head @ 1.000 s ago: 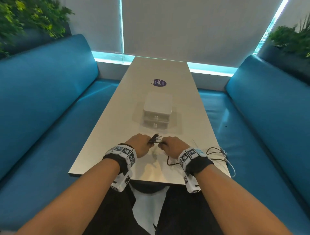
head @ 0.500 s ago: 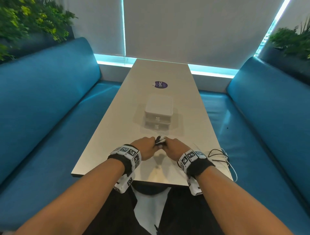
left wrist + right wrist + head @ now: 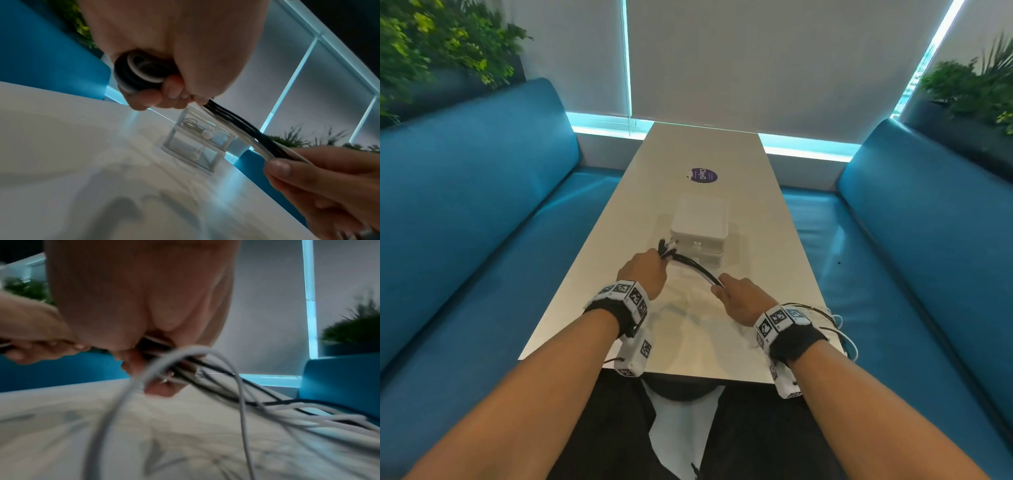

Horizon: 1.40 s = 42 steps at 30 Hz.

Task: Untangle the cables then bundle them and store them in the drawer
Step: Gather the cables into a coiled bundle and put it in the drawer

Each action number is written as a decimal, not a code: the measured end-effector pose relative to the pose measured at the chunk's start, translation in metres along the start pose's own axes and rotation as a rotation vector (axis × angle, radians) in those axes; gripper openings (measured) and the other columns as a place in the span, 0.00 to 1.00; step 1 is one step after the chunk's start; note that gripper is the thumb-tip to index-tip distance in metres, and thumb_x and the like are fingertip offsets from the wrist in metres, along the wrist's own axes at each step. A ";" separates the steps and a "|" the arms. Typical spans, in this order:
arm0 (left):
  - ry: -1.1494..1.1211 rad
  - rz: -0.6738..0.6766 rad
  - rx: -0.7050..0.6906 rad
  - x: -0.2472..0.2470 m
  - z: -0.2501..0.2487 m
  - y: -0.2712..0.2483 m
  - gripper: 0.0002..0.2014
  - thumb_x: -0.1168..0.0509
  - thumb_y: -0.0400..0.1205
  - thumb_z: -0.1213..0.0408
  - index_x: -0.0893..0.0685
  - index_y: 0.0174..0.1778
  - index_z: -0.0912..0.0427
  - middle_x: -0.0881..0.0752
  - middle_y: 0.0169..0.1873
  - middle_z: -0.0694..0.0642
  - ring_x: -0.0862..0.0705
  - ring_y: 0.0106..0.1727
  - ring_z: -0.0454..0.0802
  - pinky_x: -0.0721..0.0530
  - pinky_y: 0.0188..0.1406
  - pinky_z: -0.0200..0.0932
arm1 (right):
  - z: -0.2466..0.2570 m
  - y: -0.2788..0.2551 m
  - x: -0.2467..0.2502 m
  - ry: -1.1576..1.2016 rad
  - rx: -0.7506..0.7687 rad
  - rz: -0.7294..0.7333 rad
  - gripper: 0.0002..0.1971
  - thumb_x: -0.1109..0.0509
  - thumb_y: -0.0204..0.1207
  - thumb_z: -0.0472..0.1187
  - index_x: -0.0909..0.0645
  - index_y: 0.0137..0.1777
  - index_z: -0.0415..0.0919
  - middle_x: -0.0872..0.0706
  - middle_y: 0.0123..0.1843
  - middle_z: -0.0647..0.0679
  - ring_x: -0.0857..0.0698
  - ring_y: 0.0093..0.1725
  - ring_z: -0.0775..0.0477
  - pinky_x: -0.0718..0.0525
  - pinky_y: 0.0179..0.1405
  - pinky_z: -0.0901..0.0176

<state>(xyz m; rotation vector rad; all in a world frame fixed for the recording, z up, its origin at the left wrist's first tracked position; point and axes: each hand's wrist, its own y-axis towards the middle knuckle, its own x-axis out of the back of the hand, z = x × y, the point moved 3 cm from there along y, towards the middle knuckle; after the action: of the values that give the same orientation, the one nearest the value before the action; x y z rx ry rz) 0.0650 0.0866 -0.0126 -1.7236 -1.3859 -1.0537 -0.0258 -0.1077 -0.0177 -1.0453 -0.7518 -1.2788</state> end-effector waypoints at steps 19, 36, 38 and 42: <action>-0.746 0.254 0.121 -0.030 -0.030 -0.025 0.22 0.37 0.85 0.42 0.15 0.40 0.57 0.12 0.36 0.59 0.12 0.42 0.59 0.15 0.48 0.49 | 0.061 -0.005 -0.027 0.169 0.203 0.047 0.18 0.42 0.83 0.42 0.30 0.70 0.35 0.12 0.50 0.35 0.14 0.42 0.41 0.17 0.41 0.50; -1.246 -0.090 0.250 0.011 -0.011 0.001 0.23 0.40 0.88 0.44 0.28 0.35 0.59 0.30 0.12 0.50 0.21 0.16 0.53 0.17 0.55 0.80 | -0.041 -0.011 -0.018 -0.288 -0.060 0.093 0.13 0.43 0.86 0.52 0.27 0.61 0.44 0.15 0.52 0.40 0.15 0.48 0.37 0.15 0.50 0.45; -1.197 -0.118 0.301 0.015 -0.007 0.000 0.23 0.40 0.87 0.43 0.27 0.38 0.60 0.29 0.12 0.49 0.23 0.13 0.50 0.12 0.44 0.68 | -0.045 -0.012 -0.012 -0.338 -0.069 0.063 0.13 0.40 0.84 0.51 0.27 0.61 0.44 0.16 0.51 0.41 0.15 0.49 0.38 0.17 0.47 0.50; -1.109 -0.229 0.343 0.026 0.010 0.003 0.23 0.40 0.88 0.44 0.27 0.35 0.59 0.28 0.20 0.54 0.27 0.13 0.50 0.20 0.27 0.47 | -0.058 -0.016 -0.005 -0.356 -0.112 0.100 0.16 0.36 0.82 0.56 0.23 0.61 0.46 0.15 0.55 0.43 0.15 0.53 0.40 0.17 0.51 0.50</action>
<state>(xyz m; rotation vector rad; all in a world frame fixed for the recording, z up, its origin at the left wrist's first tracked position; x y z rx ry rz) 0.0724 0.1056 0.0064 -1.9554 -2.2787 0.1794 -0.0485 -0.1590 -0.0414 -1.4073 -0.8899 -1.0705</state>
